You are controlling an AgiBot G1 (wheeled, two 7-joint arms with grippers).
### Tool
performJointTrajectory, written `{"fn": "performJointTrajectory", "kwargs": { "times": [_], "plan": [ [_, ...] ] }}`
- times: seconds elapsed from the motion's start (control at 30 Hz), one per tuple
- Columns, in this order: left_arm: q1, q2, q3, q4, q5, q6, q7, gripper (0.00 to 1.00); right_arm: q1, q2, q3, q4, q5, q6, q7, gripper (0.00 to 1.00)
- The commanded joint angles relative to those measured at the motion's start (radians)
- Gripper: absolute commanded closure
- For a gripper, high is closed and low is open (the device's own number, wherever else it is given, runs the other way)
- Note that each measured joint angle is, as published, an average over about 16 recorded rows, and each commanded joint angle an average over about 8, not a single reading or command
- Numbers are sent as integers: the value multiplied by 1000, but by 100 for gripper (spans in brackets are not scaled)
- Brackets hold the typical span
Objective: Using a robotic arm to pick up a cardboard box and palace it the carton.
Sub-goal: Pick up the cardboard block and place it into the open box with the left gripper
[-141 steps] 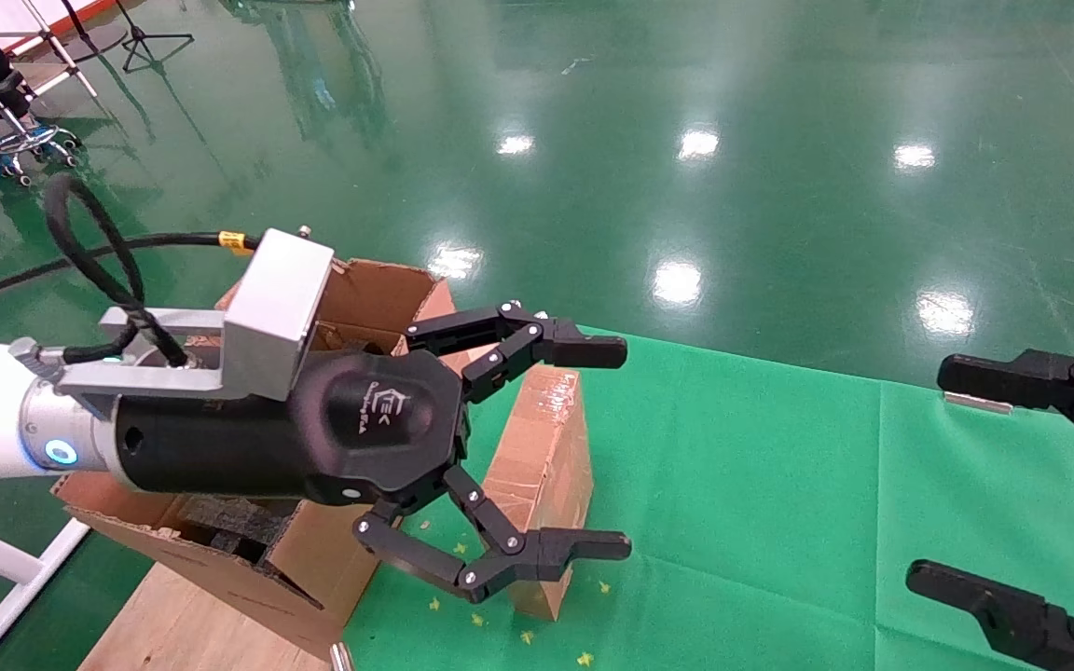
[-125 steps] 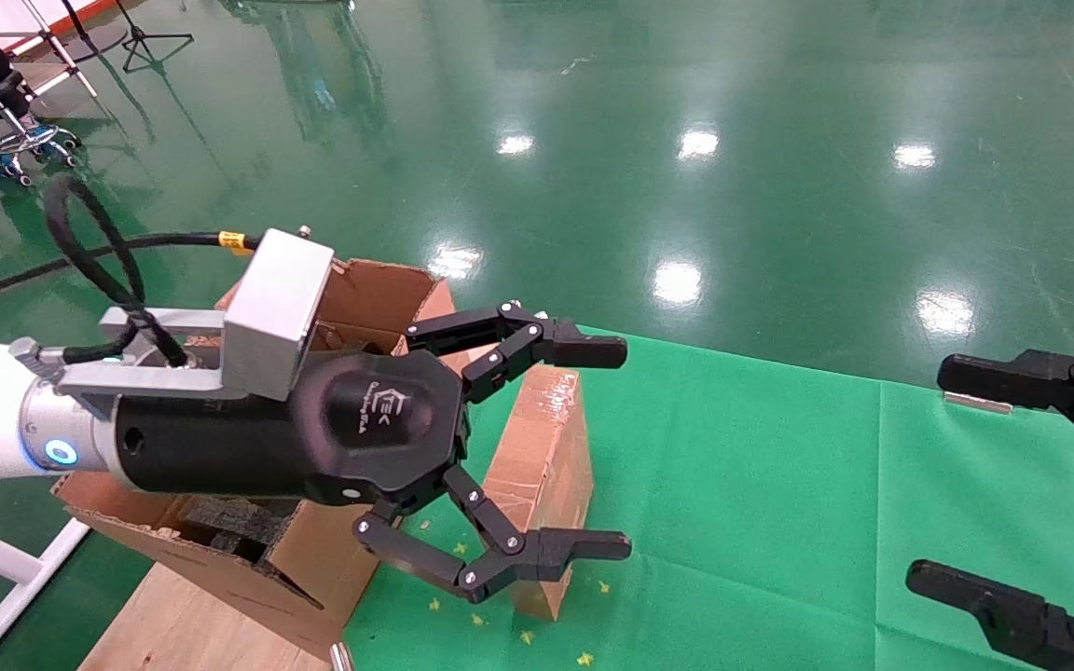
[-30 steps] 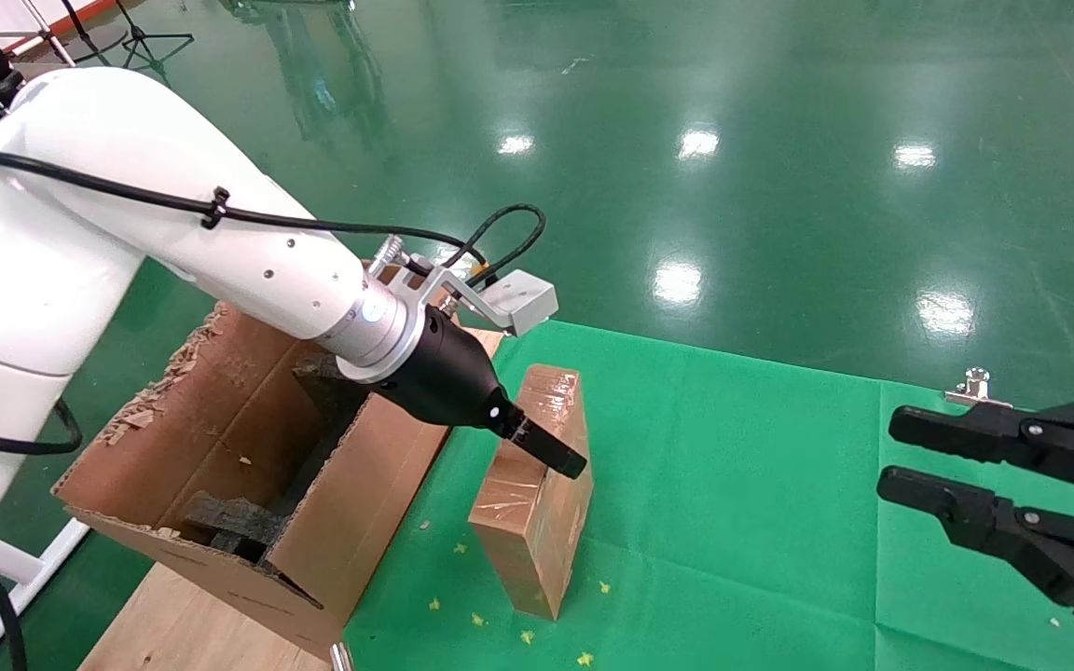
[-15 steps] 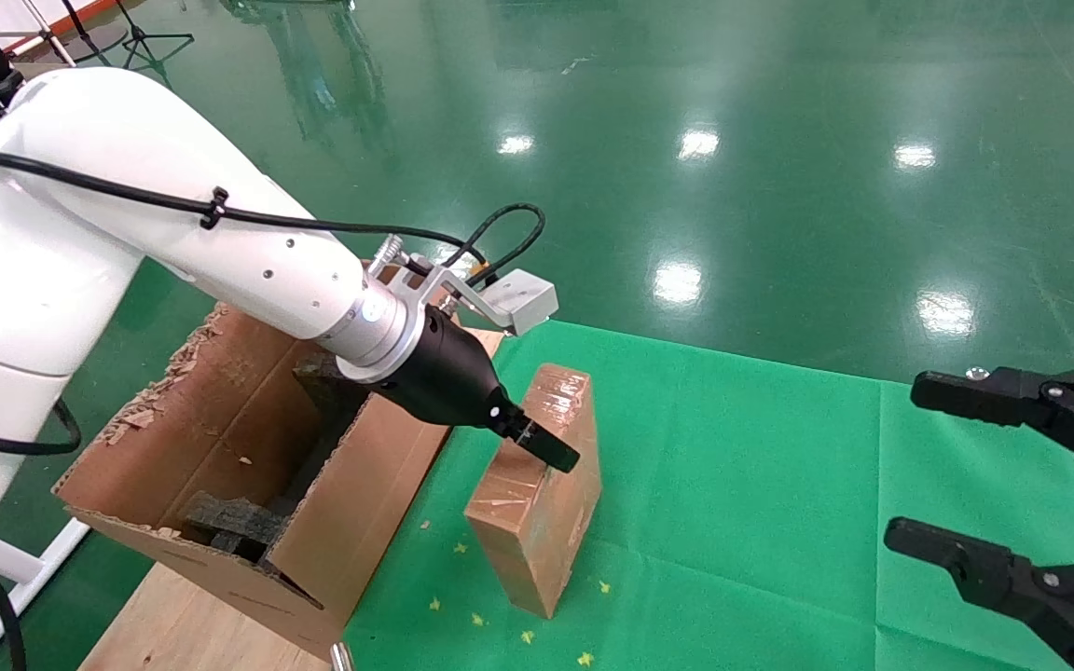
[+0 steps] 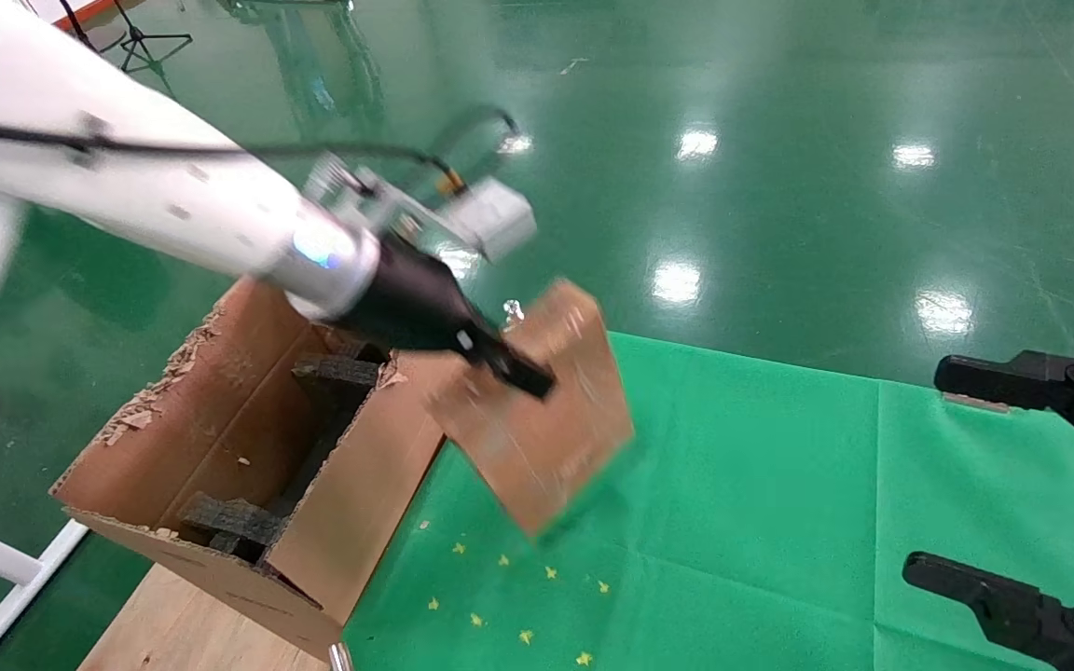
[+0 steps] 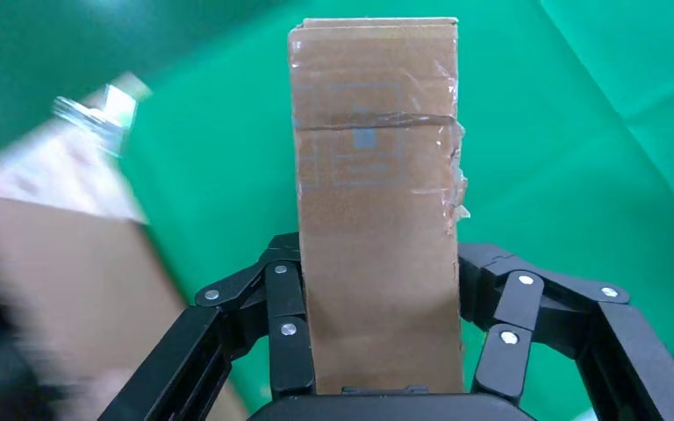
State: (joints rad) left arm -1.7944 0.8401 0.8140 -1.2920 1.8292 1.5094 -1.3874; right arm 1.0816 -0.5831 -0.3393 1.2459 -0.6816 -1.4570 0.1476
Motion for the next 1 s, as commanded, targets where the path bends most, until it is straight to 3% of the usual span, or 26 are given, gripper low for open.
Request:
{"fn": "performJointTrajectory", "kwargs": {
  "times": [0.03,0.27,0.5,0.77,1.0],
  "plan": [
    [-27,-30,-16,-27,3,-5,21,100,0,0,0,0,0,0,0,0],
    [-97,-179,-58,6,54,-39,170,100,0,0,0,0,0,0,0,0],
    [-106,-295,-56,204,113,-85,400,100,0,0,0,0,0,0,0,0],
    [-72,-361,-67,473,81,-144,588,100,0,0,0,0,0,0,0,0],
    [1,-357,-76,678,39,-244,692,100,0,0,0,0,0,0,0,0]
  ]
}}
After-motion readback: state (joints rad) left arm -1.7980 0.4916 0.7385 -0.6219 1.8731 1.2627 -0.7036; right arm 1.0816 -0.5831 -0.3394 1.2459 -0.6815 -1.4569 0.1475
